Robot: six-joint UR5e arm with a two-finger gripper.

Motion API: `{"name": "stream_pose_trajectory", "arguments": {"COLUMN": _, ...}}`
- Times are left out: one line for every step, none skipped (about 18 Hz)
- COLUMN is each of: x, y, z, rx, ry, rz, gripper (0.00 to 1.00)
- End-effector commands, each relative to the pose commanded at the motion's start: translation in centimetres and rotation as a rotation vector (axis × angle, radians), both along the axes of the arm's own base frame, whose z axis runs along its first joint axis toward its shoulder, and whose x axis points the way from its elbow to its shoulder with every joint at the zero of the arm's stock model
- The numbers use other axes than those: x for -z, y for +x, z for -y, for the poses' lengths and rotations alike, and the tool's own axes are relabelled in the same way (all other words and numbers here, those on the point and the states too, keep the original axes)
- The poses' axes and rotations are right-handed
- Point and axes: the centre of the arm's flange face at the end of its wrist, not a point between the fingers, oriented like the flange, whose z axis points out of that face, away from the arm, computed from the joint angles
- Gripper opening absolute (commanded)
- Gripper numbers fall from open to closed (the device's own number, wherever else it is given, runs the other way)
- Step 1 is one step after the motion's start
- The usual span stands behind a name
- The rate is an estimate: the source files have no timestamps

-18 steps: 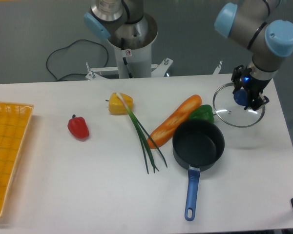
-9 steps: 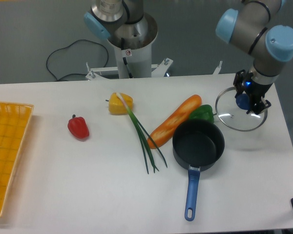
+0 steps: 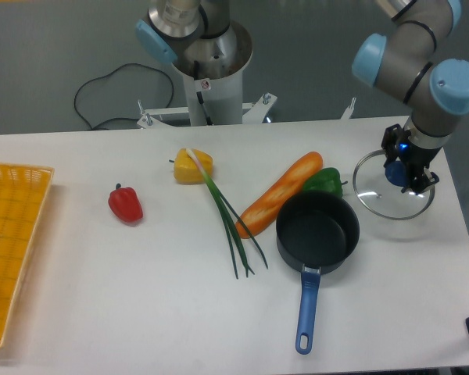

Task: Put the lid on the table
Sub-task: 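Lower the held glass lid down onto the table surface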

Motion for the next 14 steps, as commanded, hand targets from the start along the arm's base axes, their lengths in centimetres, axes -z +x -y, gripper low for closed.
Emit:
{"name": "stream_pose_trajectory", "arguments": {"x": 0.2, "y": -0.2, "z": 0.3, "rx": 0.011, "ry": 0.000, "rz": 0.002, "gripper": 0.62}}
{"name": "stream_pose_trajectory", "arguments": {"x": 0.6, "y": -0.5, "z": 0.7, "rx": 0.021, "ry": 0.000, "rz": 0.004, "gripper": 0.62}}
{"name": "stream_pose_trajectory", "arguments": {"x": 0.9, "y": -0.6, "z": 1.0, "rx": 0.028, "ry": -0.001, "rz": 0.008, "gripper": 0.62}}
{"name": "stream_pose_trajectory", "arguments": {"x": 1.3, "y": -0.8, "z": 1.1, "rx": 0.026, "ry": -0.001, "rz": 0.013, "gripper": 0.62}}
{"name": "stream_pose_trajectory", "arguments": {"x": 1.4, "y": -0.9, "z": 1.0, "rx": 0.026, "ry": -0.001, "rz": 0.008, "gripper": 0.62}}
{"name": "stream_pose_trajectory", "arguments": {"x": 1.9, "y": -1.0, "z": 1.0, "rx": 0.026, "ry": -0.002, "rz": 0.008, "gripper": 0.62}}
{"name": "stream_pose_trajectory", "arguments": {"x": 2.5, "y": -1.1, "z": 1.0, "rx": 0.026, "ry": 0.000, "rz": 0.007, "gripper": 0.62}}
{"name": "stream_pose_trajectory", "arguments": {"x": 2.6, "y": -1.2, "z": 0.9, "rx": 0.028, "ry": 0.002, "rz": -0.007, "gripper": 0.62}}
{"name": "stream_pose_trajectory", "arguments": {"x": 3.0, "y": -1.3, "z": 0.8, "rx": 0.028, "ry": 0.001, "rz": -0.005, "gripper": 0.62}}
{"name": "stream_pose_trajectory", "arguments": {"x": 3.2, "y": -1.3, "z": 0.6, "rx": 0.029, "ry": 0.001, "rz": -0.004, "gripper": 0.62}}
{"name": "stream_pose_trajectory", "arguments": {"x": 3.4, "y": -1.3, "z": 0.6, "rx": 0.029, "ry": 0.001, "rz": -0.004, "gripper": 0.62}}
{"name": "stream_pose_trajectory", "arguments": {"x": 3.5, "y": -1.3, "z": 0.6, "rx": 0.026, "ry": 0.001, "rz": -0.002, "gripper": 0.62}}
{"name": "stream_pose_trajectory", "arguments": {"x": 3.7, "y": -1.4, "z": 0.6, "rx": 0.025, "ry": 0.001, "rz": -0.001, "gripper": 0.62}}
{"name": "stream_pose_trajectory", "arguments": {"x": 3.9, "y": -1.5, "z": 0.5, "rx": 0.023, "ry": 0.001, "rz": -0.002, "gripper": 0.62}}
